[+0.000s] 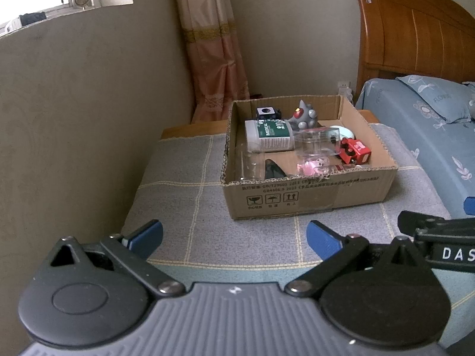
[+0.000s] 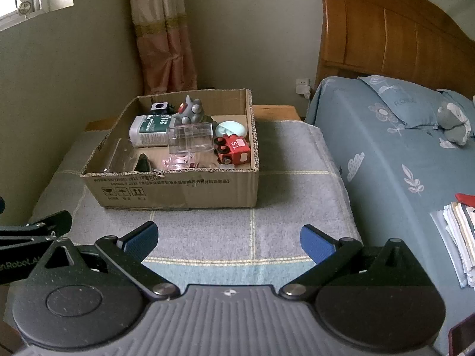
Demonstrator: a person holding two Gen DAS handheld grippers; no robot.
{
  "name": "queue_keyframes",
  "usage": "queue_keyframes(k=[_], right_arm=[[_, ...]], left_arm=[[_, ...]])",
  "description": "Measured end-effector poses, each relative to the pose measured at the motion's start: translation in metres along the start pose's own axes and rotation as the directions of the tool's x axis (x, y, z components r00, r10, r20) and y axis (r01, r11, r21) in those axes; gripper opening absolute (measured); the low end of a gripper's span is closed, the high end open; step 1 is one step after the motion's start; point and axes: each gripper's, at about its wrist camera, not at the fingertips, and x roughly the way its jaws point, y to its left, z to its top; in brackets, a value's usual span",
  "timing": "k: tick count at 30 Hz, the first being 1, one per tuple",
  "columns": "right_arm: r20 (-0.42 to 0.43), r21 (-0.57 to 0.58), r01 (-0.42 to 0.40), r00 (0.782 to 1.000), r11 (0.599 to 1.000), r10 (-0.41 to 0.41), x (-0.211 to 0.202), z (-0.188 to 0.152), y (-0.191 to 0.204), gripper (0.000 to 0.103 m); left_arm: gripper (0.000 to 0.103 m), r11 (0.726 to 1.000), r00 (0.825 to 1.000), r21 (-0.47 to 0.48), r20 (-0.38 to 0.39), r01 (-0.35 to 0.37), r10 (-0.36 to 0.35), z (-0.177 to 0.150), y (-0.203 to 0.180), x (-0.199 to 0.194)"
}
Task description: Organize rigid objects
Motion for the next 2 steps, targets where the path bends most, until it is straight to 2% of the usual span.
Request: queue_keyframes(k=[2], right_arm=[[0.001,-0.001,-0.001,1.000,1.000,0.001,0.0000,0.0000,-0.0003,0.103]], left_arm=[[0.102,1.000,1.000,0.000,0.001,-0.001,0.001,-0.0002,-0.0003,-0.0004]])
